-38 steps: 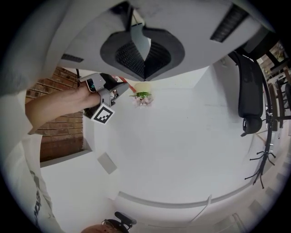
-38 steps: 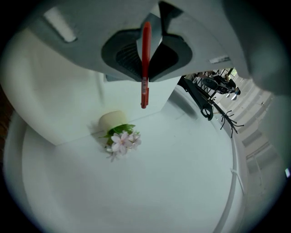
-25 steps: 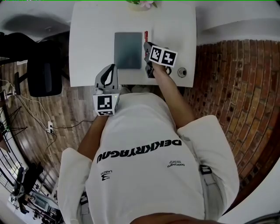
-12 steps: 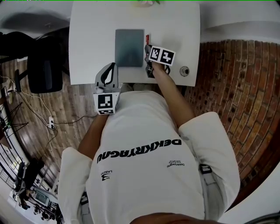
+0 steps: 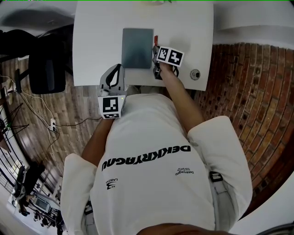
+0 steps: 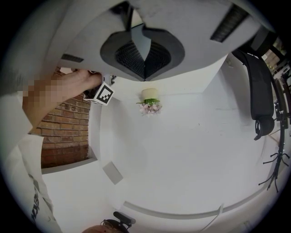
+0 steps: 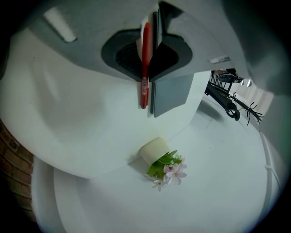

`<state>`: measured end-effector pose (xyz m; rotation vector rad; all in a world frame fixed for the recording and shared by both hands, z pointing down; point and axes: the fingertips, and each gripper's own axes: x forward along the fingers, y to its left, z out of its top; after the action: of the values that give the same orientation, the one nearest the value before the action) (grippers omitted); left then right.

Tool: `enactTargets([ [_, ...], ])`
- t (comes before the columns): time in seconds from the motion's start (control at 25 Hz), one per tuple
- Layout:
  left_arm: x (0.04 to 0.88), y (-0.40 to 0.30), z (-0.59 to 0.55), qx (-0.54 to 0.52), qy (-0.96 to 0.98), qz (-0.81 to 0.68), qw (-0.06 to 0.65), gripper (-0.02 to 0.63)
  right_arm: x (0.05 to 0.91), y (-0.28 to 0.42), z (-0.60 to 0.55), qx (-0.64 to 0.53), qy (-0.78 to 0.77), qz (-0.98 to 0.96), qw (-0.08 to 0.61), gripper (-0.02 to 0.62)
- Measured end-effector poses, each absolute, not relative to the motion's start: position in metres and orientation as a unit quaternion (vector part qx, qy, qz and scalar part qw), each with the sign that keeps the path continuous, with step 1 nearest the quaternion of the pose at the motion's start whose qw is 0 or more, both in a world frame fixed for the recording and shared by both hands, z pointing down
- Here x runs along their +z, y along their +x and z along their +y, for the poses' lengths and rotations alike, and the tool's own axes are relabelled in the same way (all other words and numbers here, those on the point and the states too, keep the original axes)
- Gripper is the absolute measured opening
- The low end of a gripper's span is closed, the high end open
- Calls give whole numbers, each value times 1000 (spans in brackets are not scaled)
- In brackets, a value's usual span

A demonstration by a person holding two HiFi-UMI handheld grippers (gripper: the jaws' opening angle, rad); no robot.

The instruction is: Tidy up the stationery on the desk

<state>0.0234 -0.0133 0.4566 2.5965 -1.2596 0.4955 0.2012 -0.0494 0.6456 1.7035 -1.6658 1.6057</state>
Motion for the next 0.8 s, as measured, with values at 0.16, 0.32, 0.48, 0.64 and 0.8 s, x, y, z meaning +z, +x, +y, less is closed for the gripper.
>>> enactTargets([
  [0.16,459,22,-11,179,878,-425,128,-2,649,200,-47,558,588,-571,130,48],
  [0.32,459,17,-11,175,877,-430,127,-2,648,196,-47,554,584,-577,134,48],
  [0.48,460,18,-9,175,877,-428,134,-2,647,197,-47,557,579,-582,126,72],
  [0.64,458,18,-12,167,880,-430,113,-2,645,198,-45,556,580,-583,121,81],
  [0.8,458,20,-9,175,878,-425,131,-2,636,203,-45,549,584,-587,113,81],
])
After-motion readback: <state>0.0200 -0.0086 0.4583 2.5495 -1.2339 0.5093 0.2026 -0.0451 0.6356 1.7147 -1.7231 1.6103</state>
